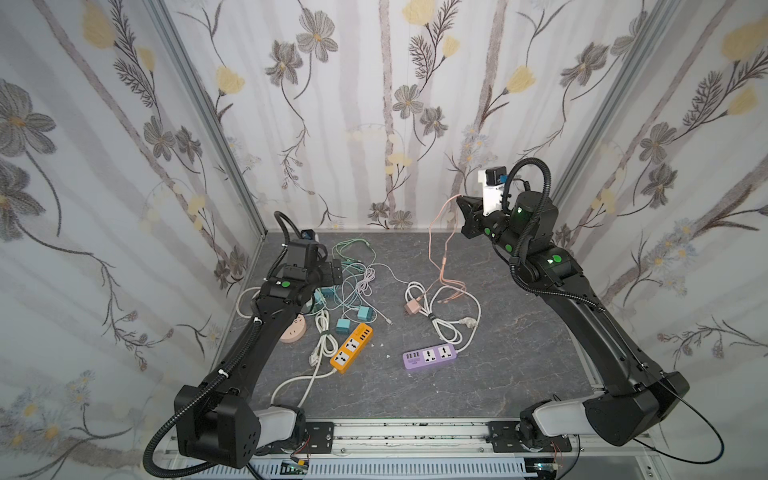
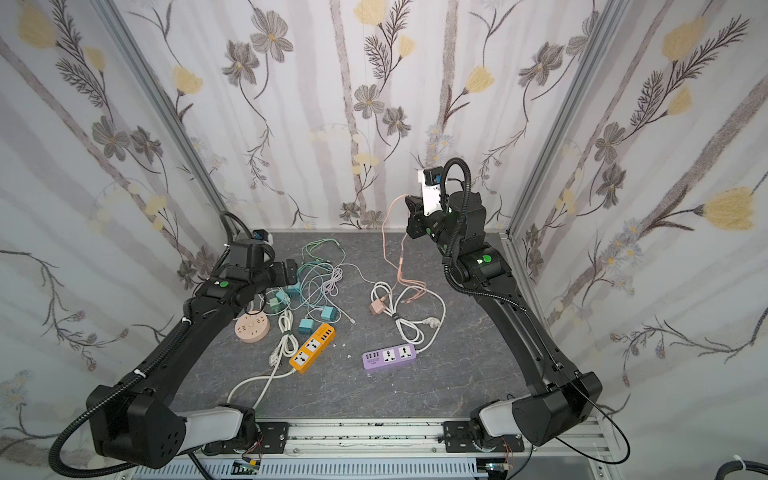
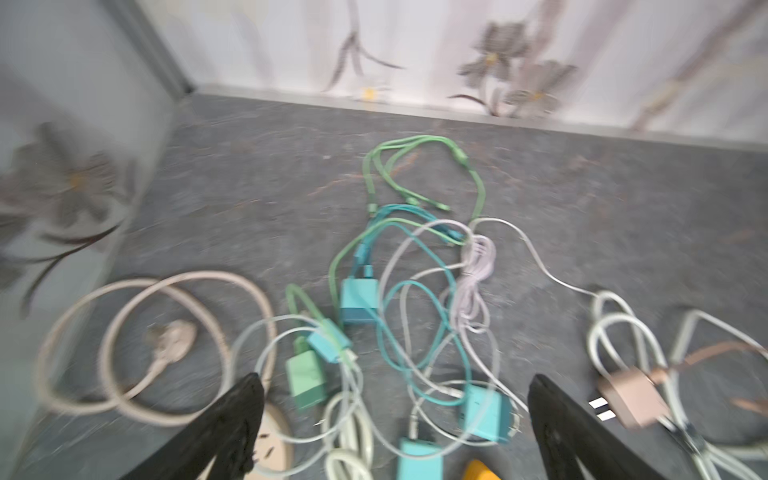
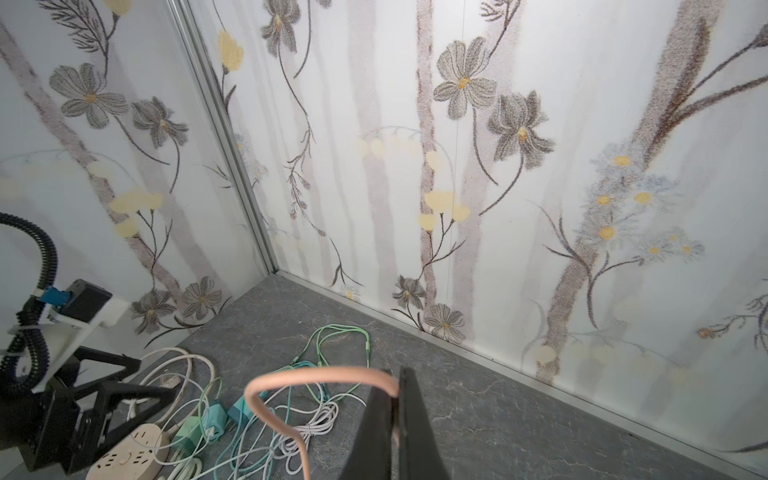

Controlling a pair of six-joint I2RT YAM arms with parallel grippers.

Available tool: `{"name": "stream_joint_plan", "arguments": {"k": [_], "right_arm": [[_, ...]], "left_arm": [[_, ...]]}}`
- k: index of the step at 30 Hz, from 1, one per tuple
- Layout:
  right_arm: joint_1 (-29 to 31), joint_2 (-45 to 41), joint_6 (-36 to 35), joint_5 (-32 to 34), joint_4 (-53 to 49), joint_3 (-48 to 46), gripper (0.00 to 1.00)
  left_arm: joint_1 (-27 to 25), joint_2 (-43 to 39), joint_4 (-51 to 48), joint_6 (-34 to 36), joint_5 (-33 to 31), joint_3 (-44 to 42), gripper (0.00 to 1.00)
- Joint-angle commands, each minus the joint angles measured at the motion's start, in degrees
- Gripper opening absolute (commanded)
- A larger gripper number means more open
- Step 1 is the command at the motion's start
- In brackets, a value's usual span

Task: Insert the plug

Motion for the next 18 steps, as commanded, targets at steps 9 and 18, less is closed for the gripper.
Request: {"name": "stream_joint_plan", "arguments": {"k": [9,18], "right_arm": [[0.49,-3.19,-3.04,-0.01,6.05,-5.10,0.00],[0.19,-5.42,-6.02,-3.43,-5.21,-2.86,0.00]], "left_arm": [[-16.23,15.29,30.46,10.03,21.10,-7.64,1.00],[-19.27,26.84,37.89,13.13,24.87,-4.17,1.00]]}}
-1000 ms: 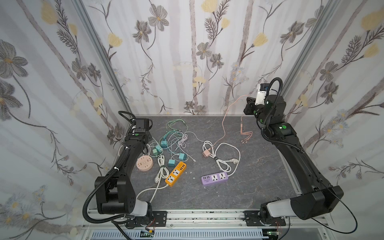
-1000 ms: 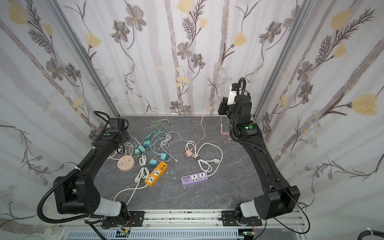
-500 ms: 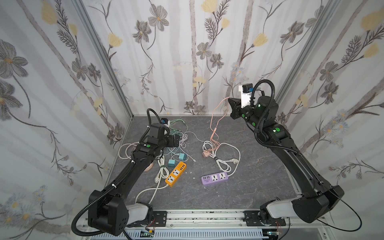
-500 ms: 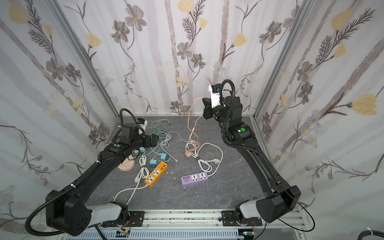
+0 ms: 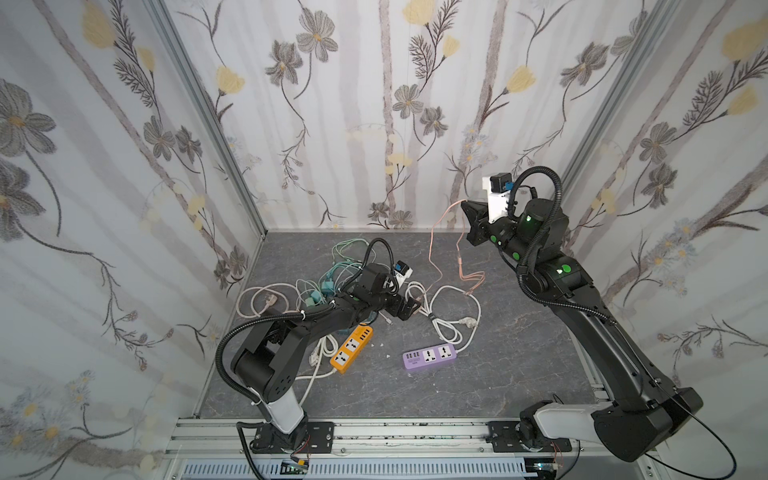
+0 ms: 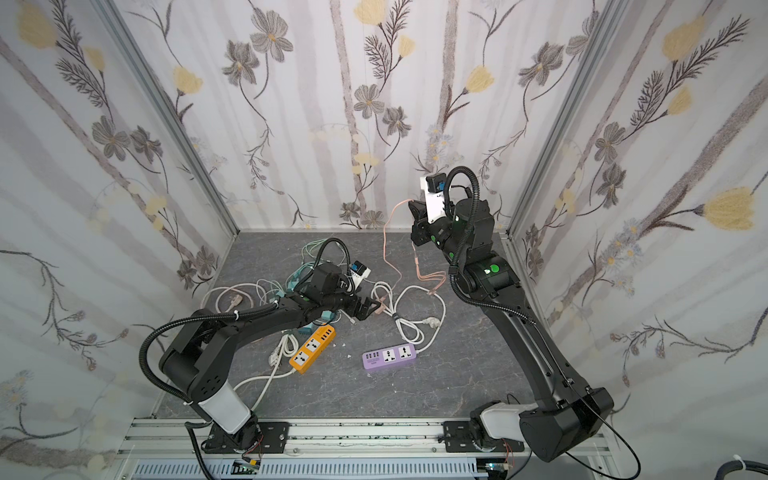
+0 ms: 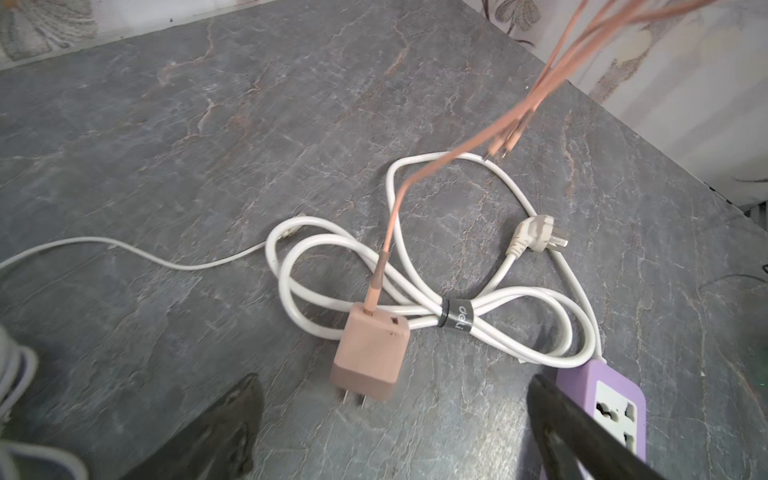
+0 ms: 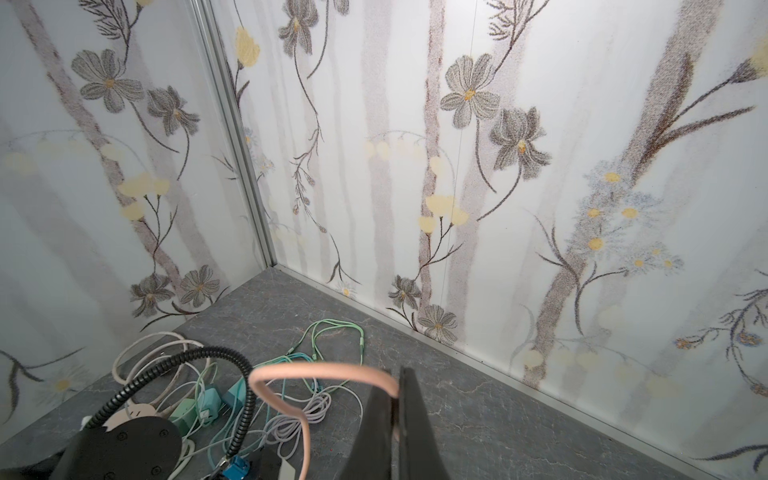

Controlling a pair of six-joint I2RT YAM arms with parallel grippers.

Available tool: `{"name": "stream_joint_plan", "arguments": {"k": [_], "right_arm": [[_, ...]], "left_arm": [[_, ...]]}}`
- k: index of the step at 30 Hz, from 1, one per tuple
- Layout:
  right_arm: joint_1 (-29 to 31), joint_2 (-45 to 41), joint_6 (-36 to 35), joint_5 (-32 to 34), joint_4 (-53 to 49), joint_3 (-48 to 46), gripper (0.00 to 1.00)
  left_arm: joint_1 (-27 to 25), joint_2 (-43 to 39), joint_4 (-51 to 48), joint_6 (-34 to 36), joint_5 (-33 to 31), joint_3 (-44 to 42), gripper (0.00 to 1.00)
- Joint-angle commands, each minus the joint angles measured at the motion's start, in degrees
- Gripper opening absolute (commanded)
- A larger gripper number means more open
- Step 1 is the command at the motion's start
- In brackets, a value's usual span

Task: Insert the plug

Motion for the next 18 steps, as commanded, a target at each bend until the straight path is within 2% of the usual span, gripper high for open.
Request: {"name": "stream_joint_plan", "arguments": {"k": [1,7,12,18], "right_arm": [[0.05,-0.57,-2.70,-1.87,-3.88,0.10,0.00],[0.08,-1.56,-3.22,-2.32,-3.39,-1.96,0.00],[0.07,-1.74,-3.21,-1.88,-3.18,-2.45,0.00],[0.06,-2.17,-3.22,-1.51,-3.14,-3.09,0.00]], "left_arm": [[0.07,2.44,4.46,3.80,2.43,1.67,1.00],[-0.68,7.09,0.47,9.86,4.49,3.68,0.94],[-1.66,7.98,-6.51,18.58,4.93,3.26,0.89],[-3.25,8.81,-6.97,24.00,1.02,2.42,0.89]]}}
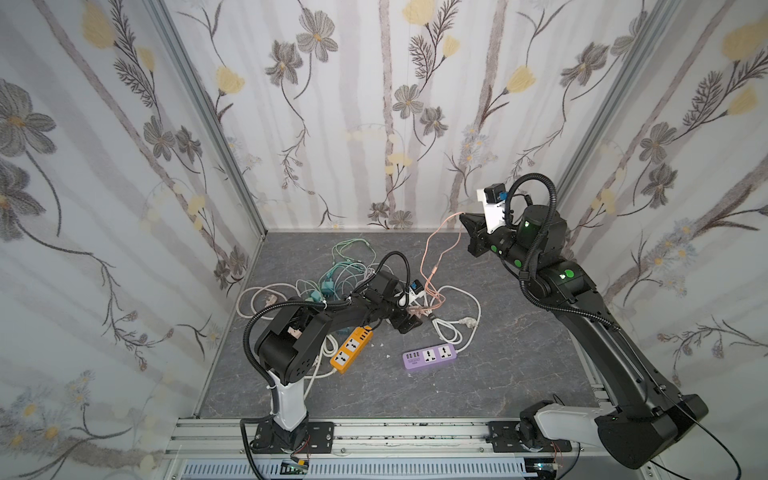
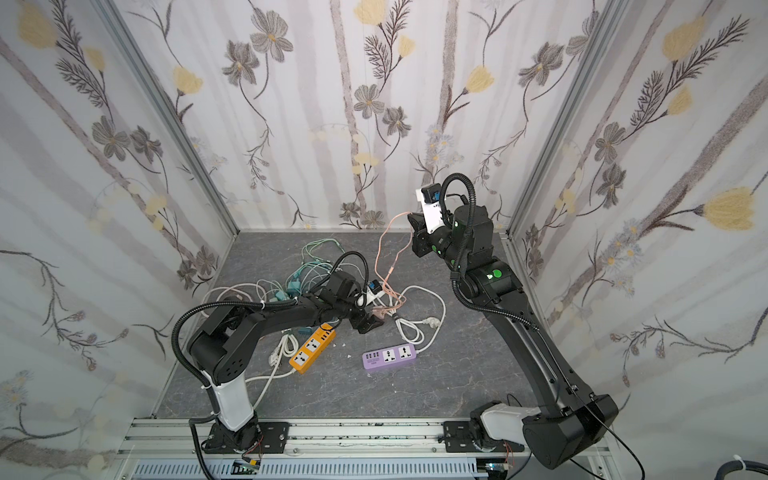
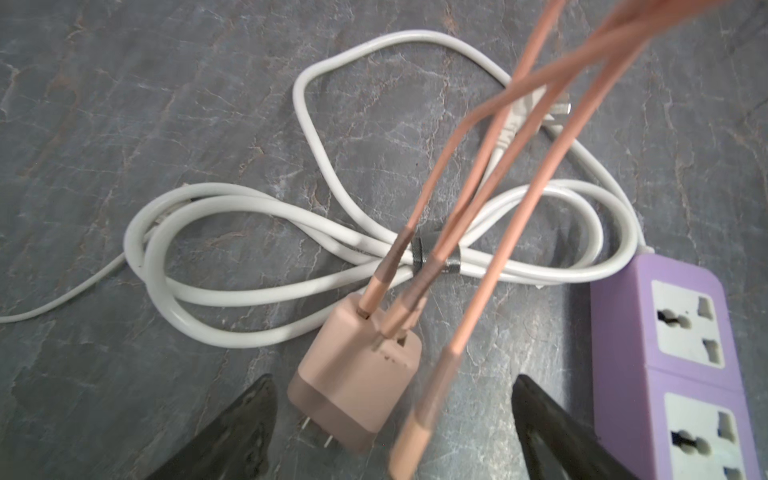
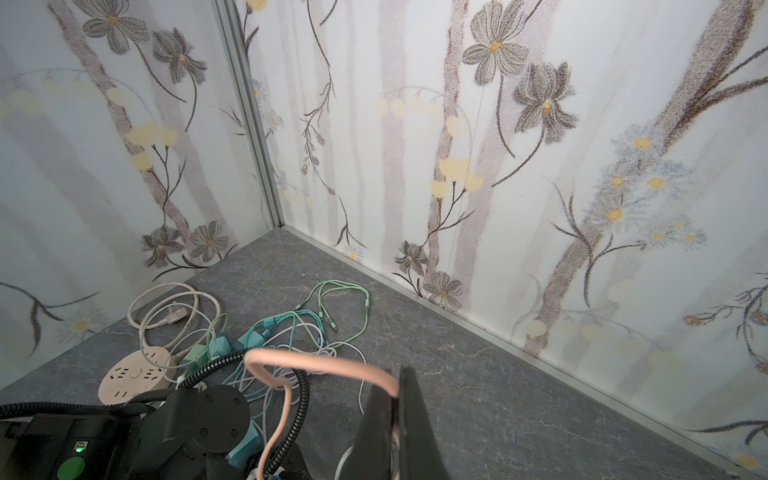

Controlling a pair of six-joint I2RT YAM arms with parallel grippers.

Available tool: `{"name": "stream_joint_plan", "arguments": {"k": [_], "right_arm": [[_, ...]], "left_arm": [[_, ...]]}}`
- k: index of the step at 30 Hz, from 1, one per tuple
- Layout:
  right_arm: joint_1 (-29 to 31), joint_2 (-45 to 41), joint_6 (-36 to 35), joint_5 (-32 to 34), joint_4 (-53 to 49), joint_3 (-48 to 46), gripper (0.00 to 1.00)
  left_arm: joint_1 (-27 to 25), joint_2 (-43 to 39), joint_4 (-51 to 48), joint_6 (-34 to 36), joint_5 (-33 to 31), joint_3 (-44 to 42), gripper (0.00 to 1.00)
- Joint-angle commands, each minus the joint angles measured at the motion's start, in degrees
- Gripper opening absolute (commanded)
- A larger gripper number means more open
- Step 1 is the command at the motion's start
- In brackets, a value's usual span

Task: Insert the plug
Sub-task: 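Lower the left gripper and grasp the pink charger cube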

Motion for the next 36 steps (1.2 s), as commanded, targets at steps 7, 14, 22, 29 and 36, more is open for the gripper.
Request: {"name": "stream_joint_plan", "arguments": {"k": [7,14,22,29,36], "right_arm": [[0.12,-1.68,-1.24,-1.06,1.58,-2.62,0.00],[-0.03,-3.70,-2.75,-1.82,1.98,-6.20,0.00],[-1.77,-6.08,-0.88,-0.05,3.86,-10.70,0.00],[-6.90,-7.57,3.79,-1.22,4.11,-12.55,0.00],[-8.15,-8.13,3.45,-3.00,4.12,-12.66,0.00]], "left_arm": [[-0.81,2.29,-1.77,4.14,-2.60,2.33,0.89],[-1.45,4.77,-8.75,8.54,-3.84,7.28,0.88],[-2.95,10.74,-18.36,12.38,-5.22,15.85,0.59],[-3.17,11.34,-20.41,12.31,-7.11,16.54,0.50],[-2.67,7.32,-15.23,8.17,-7.26,14.44,0.17]]}}
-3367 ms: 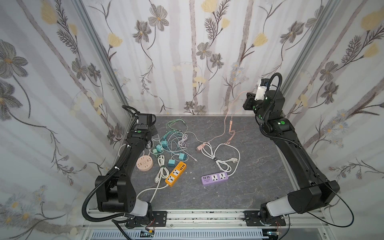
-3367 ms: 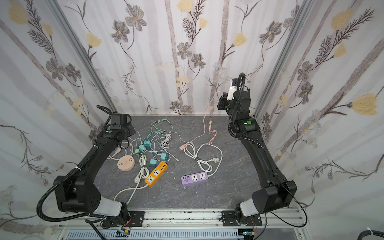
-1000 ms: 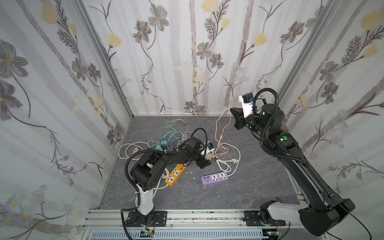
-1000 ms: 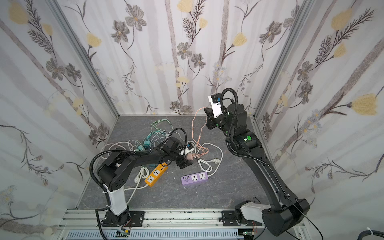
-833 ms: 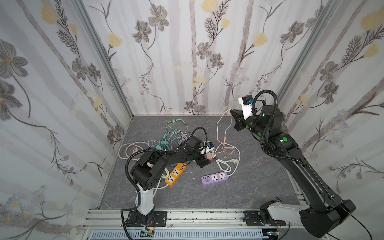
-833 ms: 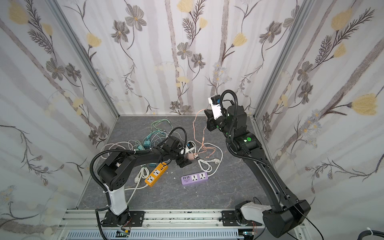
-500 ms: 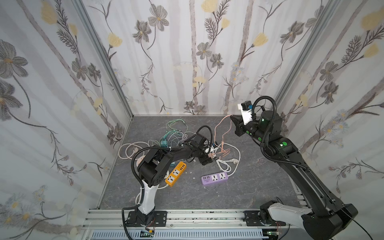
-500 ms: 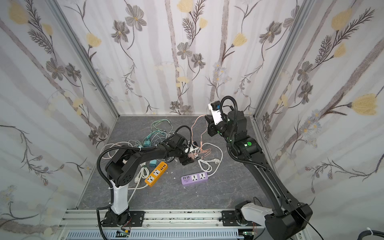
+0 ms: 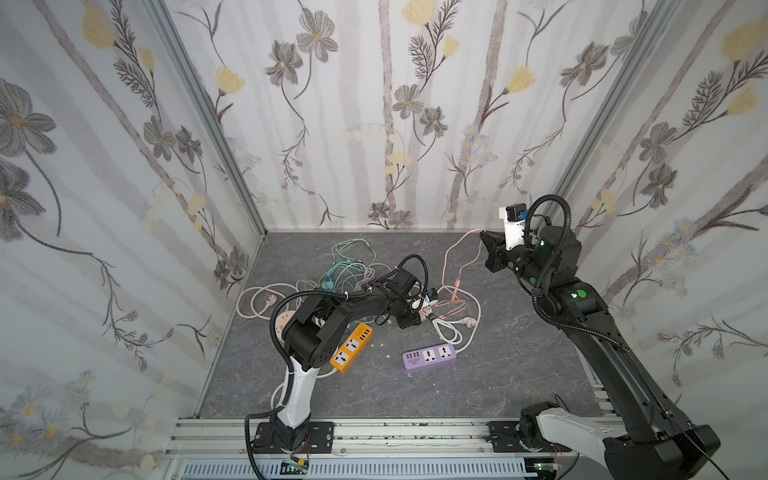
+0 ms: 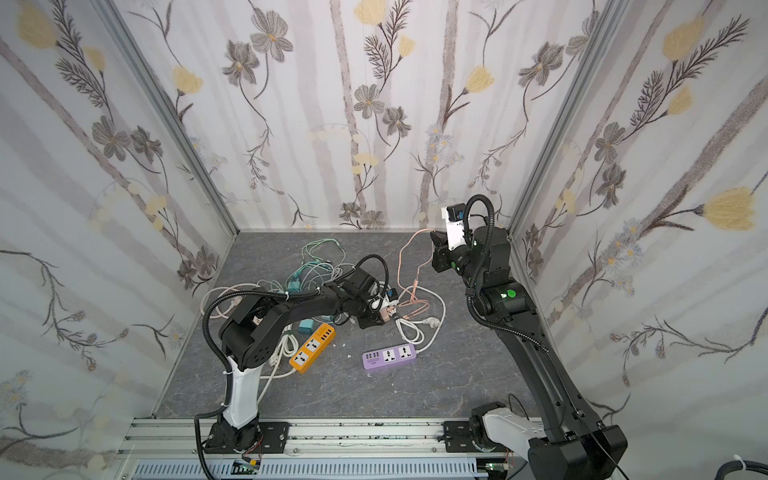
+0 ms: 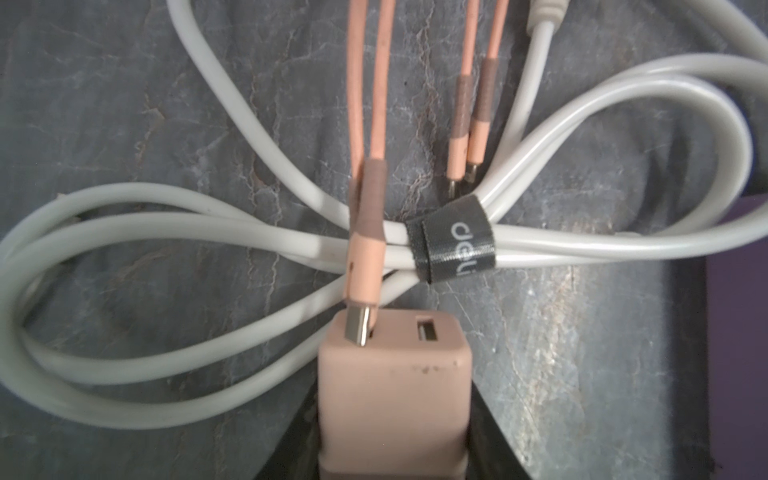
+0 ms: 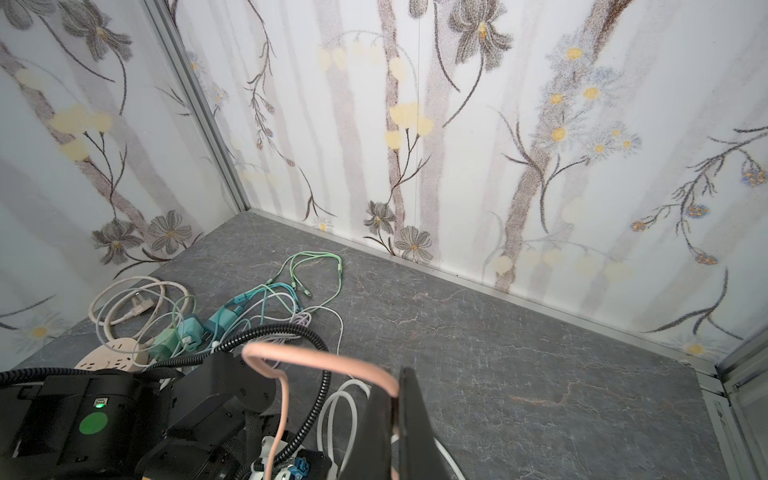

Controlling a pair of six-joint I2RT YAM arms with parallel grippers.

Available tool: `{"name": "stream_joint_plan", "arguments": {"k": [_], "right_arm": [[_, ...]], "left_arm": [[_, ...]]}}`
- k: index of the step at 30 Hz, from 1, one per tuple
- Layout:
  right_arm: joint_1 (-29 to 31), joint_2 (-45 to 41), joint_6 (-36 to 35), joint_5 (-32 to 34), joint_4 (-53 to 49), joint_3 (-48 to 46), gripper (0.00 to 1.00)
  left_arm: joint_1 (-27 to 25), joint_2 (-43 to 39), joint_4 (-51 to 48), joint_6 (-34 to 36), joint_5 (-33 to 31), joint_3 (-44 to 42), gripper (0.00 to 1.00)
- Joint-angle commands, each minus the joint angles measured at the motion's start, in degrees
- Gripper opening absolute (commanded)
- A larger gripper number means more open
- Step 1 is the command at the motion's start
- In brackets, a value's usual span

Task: Insert the plug
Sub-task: 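Lower the left gripper and grasp the pink charger cube, then lift the pink charger with the left gripper while the right raises the cable, then lower the right gripper onto the tied white cable bundle while the left holds the charger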

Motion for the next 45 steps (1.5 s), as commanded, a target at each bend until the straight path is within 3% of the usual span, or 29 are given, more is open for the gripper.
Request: {"name": "stream_joint_plan", "arguments": {"k": [1,6,11,16,24,29,36,41,42,43,45], "right_arm": [[-0.07,0.16,0.13,-1.39,2.24,1.05,0.00],[1.60,3.06,3.19,-5.01,-3.00,9.55,0.00],[7.60,8.39,8.22,-4.78,1.64,14.39,0.00],[12.24,21.52,16.56,-9.32,6.35,19.76,0.00],[17.37,31.23,16.36,-10.67,4.61,29.26,0.00],[17.35,37.35,10.29,-5.63,-1.95,46.53,0.00],[16.32,53.69,8.03,0.81,-3.30,66.12,0.02],[16.29,56.52,9.36,0.74,-15.12,65.31,0.55],[16.14,55.33,8.49,1.27,-18.66,62.88,0.71],[16.05,53.46,7.77,2.47,-21.99,59.36,0.79],[15.65,48.20,6.96,6.14,-23.99,48.51,0.82]], "left_arm": [[0.81,-4.12,3.64,-2.85,-0.38,-1.84,0.14],[4.25,-19.54,11.18,-12.08,-2.64,-11.06,0.00],[7.69,-33.40,18.54,-23.20,-11.17,-19.28,0.00],[12.19,-43.45,27.57,-33.19,-18.12,-26.10,0.00],[14.11,-46.23,21.91,-40.88,-30.52,-23.92,0.00],[16.90,-46.73,15.24,-43.63,-28.16,-17.79,0.00],[18.71,-44.60,4.45,-44.42,-29.11,-11.01,0.00],[19.44,-42.34,-0.31,-46.45,-29.75,-11.93,0.00],[19.55,-41.65,-1.32,-46.36,-29.89,-11.67,0.00],[19.61,-41.09,-2.32,-46.42,-30.77,-11.11,0.00],[19.85,-39.76,-4.21,-46.74,-32.22,-9.86,0.00]]}}
